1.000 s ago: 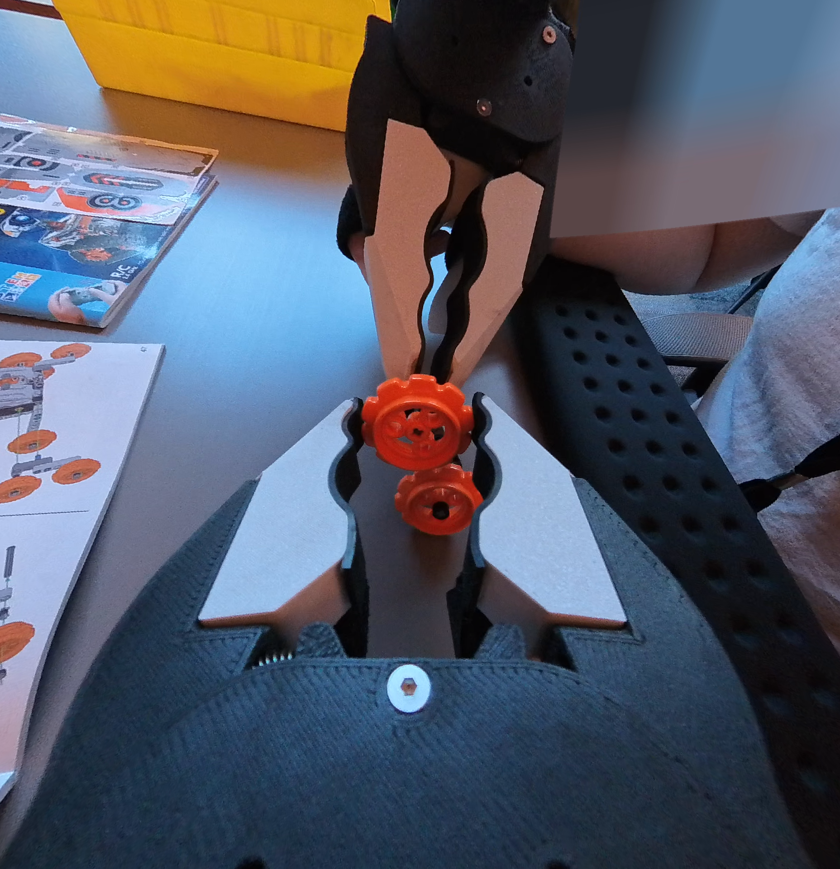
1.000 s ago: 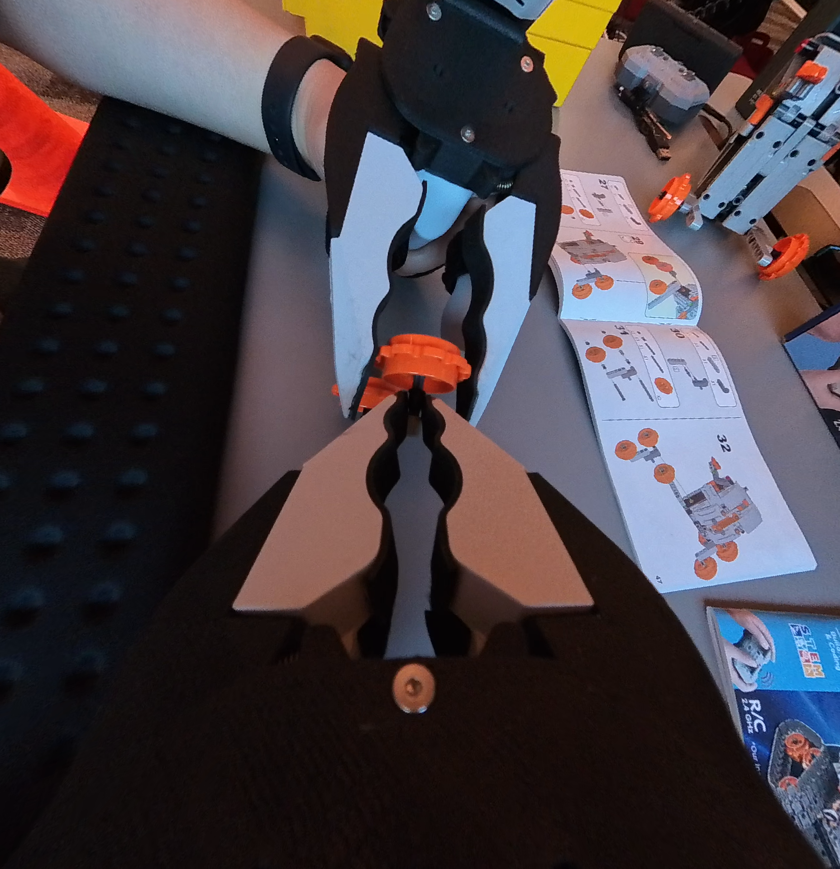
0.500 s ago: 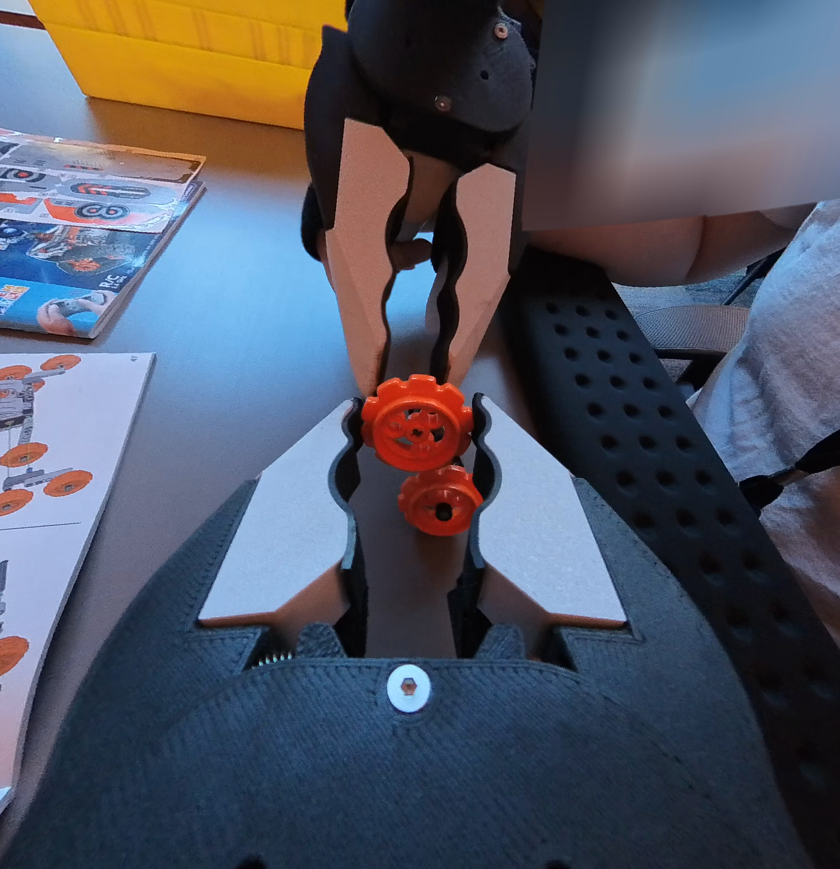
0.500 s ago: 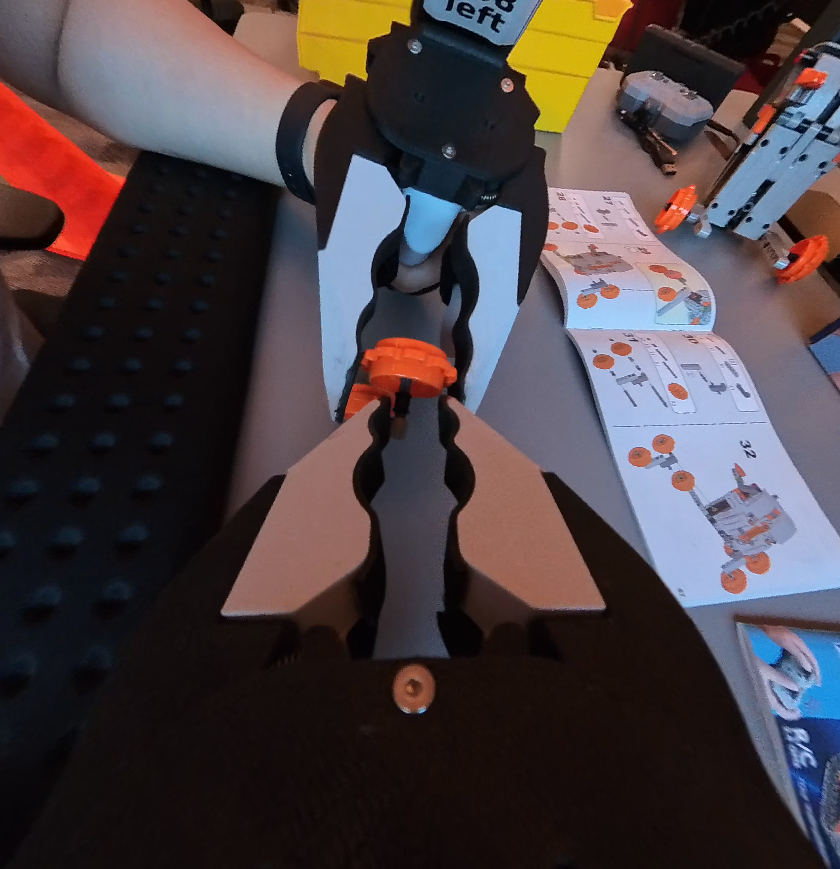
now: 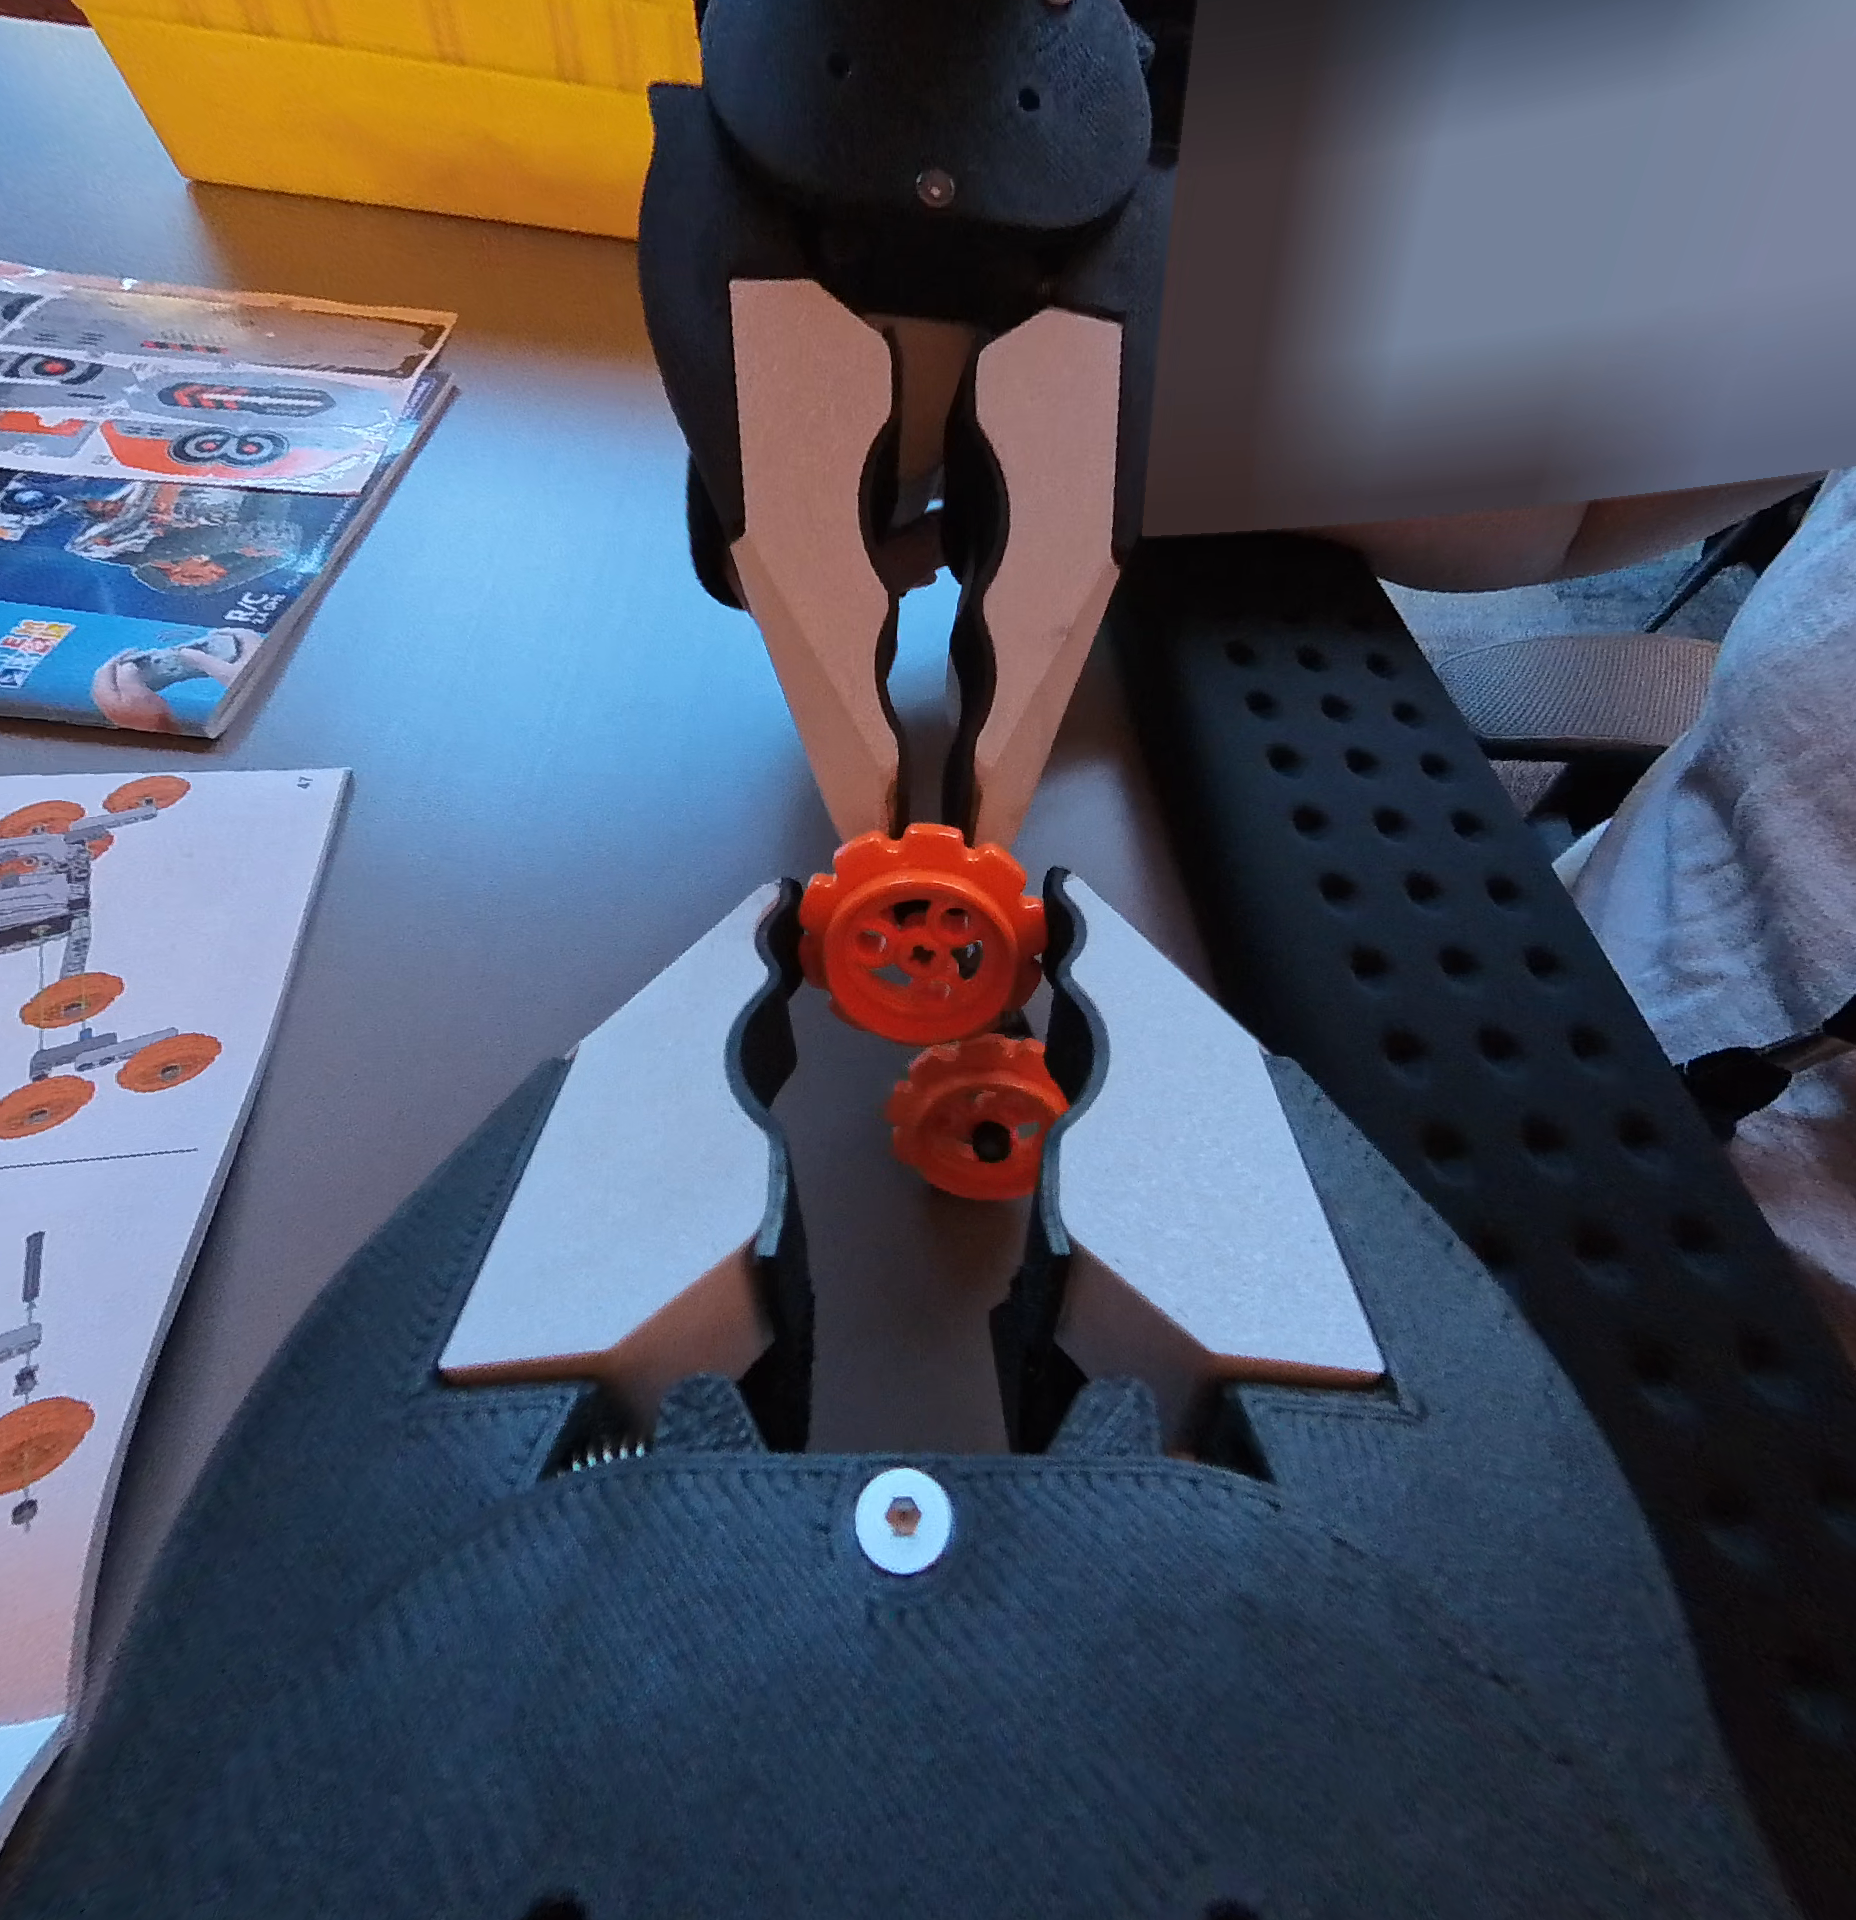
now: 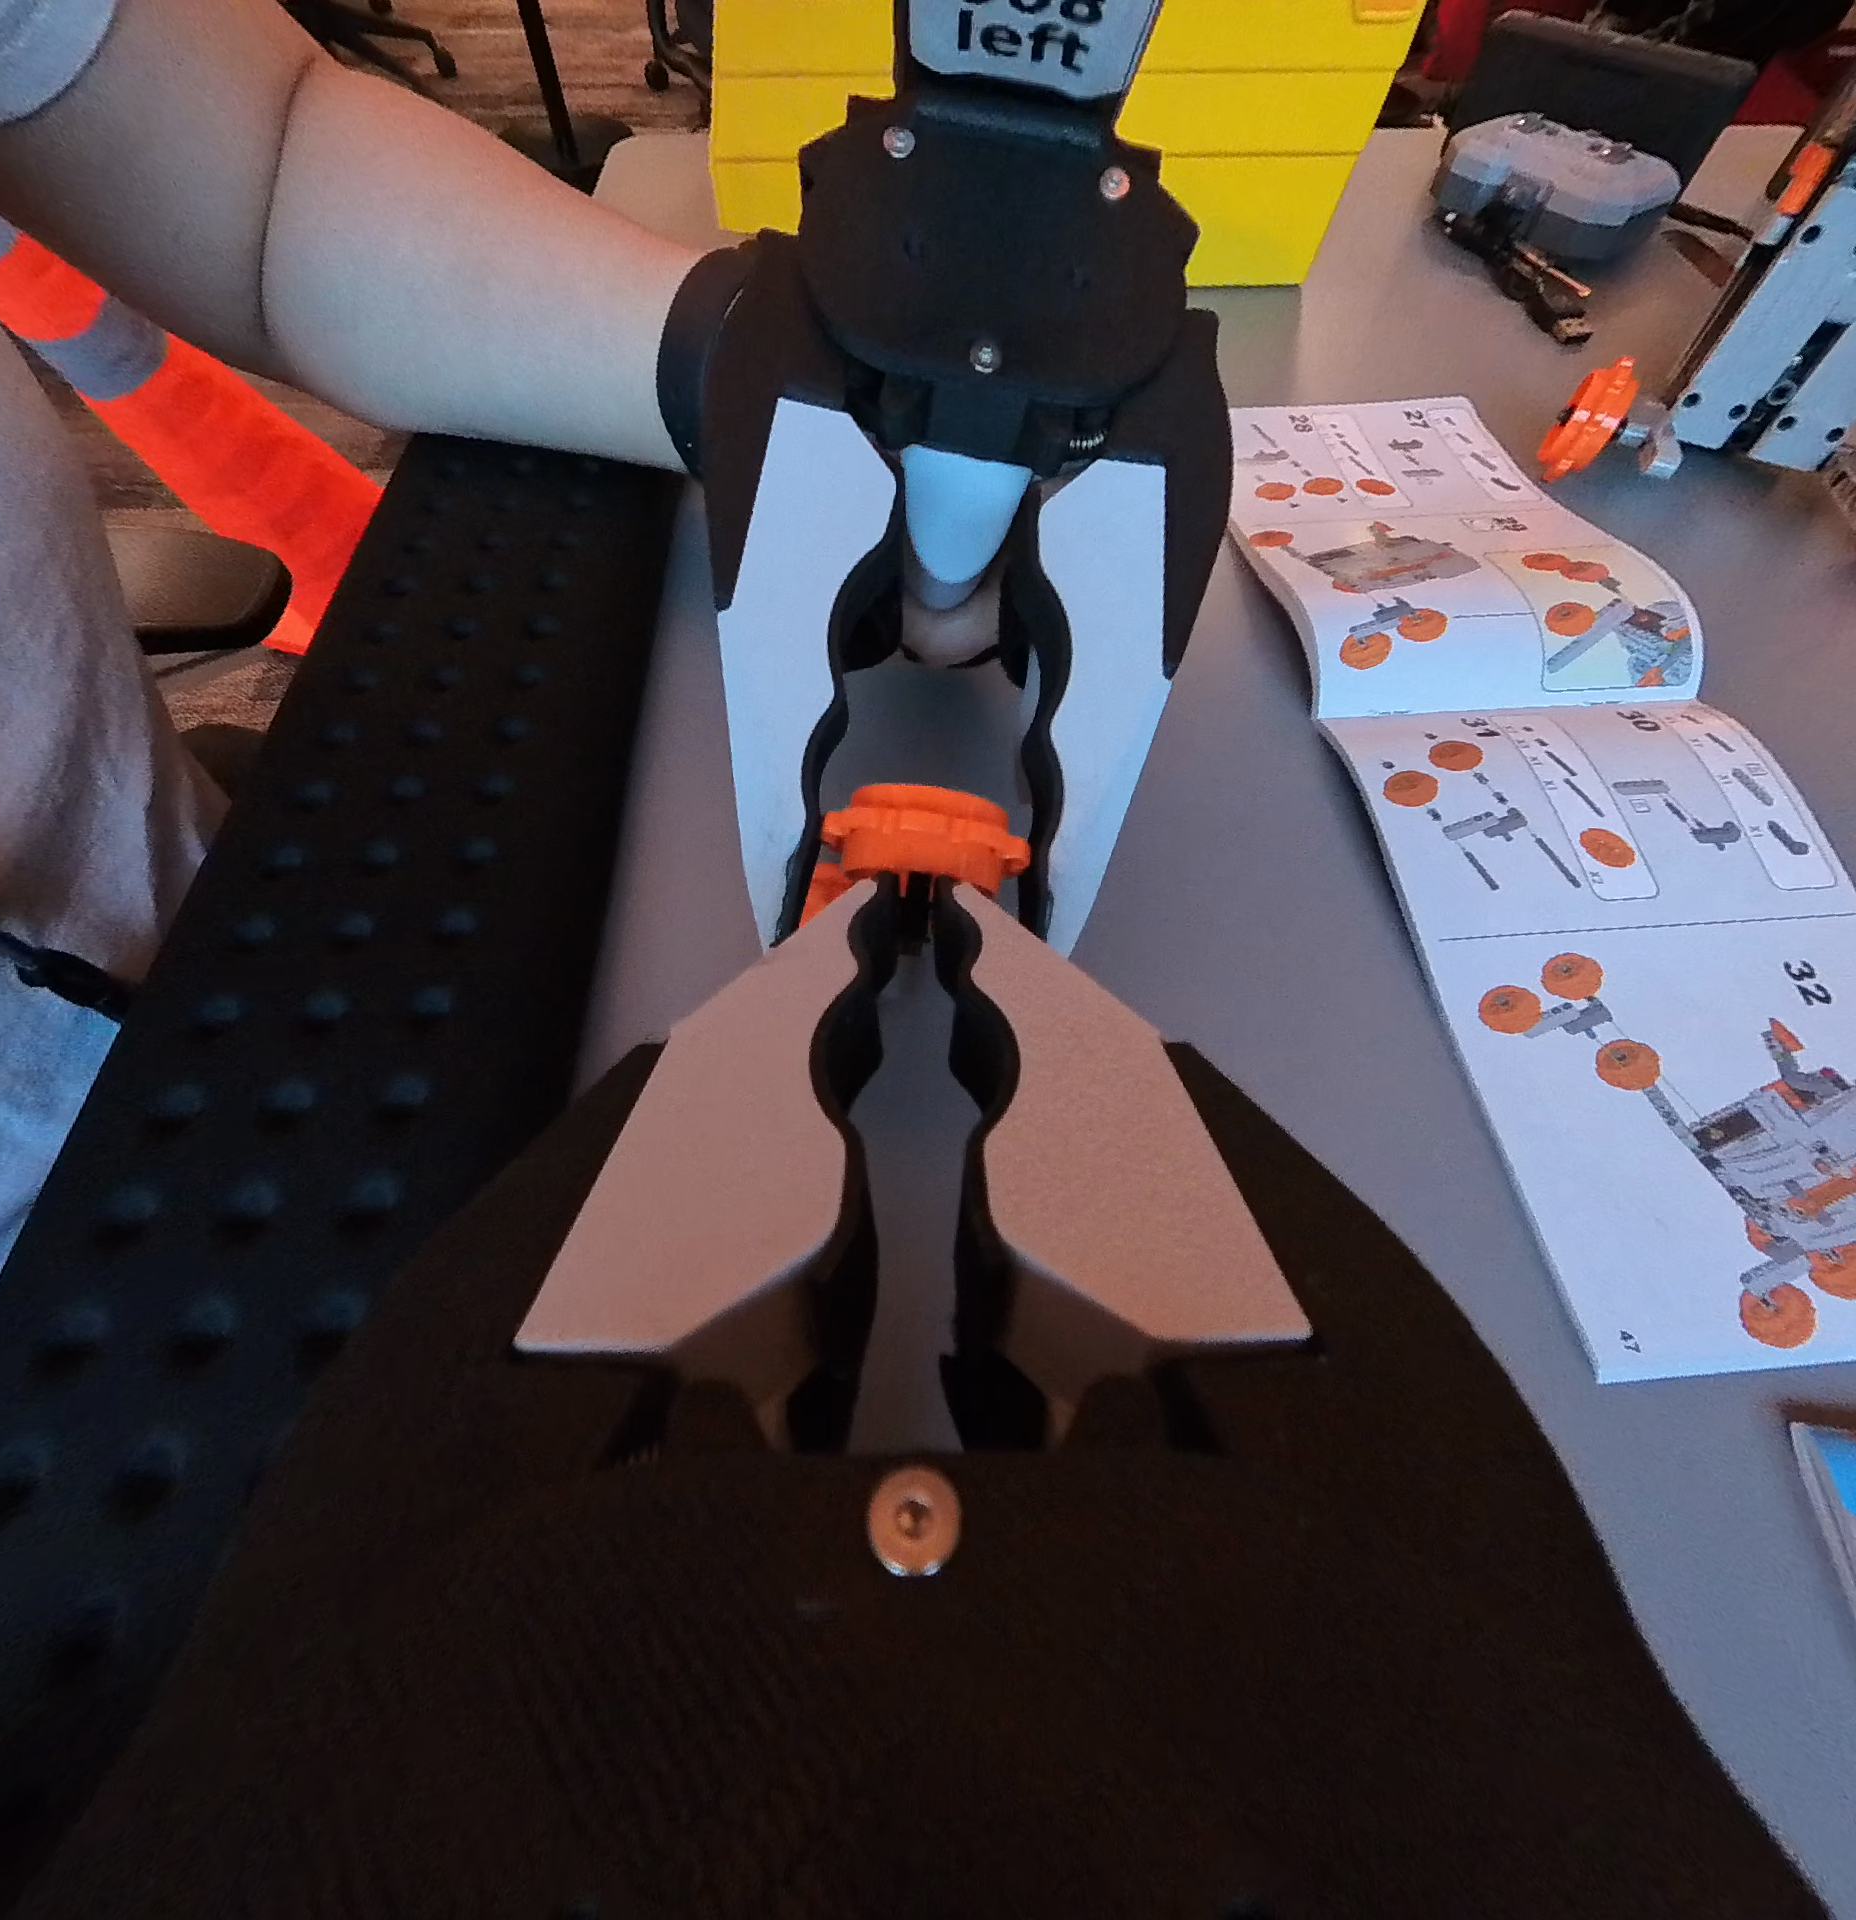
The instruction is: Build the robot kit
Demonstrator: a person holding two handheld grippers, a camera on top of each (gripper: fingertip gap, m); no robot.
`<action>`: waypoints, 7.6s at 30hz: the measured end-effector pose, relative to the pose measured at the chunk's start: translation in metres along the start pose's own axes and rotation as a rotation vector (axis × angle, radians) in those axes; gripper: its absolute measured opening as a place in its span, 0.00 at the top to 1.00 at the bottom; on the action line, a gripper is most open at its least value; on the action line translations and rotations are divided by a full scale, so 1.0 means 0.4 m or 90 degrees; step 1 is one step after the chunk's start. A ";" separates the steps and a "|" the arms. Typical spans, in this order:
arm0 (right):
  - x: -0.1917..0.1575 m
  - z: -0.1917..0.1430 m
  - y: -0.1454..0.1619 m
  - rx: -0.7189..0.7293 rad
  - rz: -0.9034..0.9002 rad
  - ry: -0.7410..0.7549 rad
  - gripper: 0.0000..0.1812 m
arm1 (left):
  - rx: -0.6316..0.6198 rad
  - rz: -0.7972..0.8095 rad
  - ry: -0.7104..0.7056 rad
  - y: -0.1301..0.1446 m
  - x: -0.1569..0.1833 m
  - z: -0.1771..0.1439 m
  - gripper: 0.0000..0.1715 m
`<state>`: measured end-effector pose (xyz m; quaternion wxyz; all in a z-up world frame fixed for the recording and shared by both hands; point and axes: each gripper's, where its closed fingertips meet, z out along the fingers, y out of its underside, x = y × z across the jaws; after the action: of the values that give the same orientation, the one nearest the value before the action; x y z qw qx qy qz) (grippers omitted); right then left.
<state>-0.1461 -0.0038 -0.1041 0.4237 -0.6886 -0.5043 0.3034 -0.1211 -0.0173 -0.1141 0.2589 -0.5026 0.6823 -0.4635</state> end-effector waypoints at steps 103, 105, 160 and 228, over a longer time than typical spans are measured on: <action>0.018 -0.010 -0.050 -0.019 -0.075 0.119 0.97 | 0.062 -0.034 0.019 -0.051 0.000 -0.044 0.74; 0.018 -0.010 -0.050 -0.018 -0.077 0.120 0.97 | 0.063 -0.035 0.019 -0.051 0.001 -0.044 0.74; 0.214 -0.083 -0.162 0.425 0.419 0.076 0.97 | 0.059 0.205 -0.601 -0.181 -0.154 -0.199 0.75; -0.803 -0.542 -0.942 0.009 -0.937 0.612 0.77 | 0.023 0.925 -0.709 -0.906 0.843 -0.363 0.97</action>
<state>-0.2264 -0.3199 0.3269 0.6825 -0.2395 -0.5852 -0.3666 -0.2000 -0.2989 0.3109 0.7864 -0.0963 0.5998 0.1120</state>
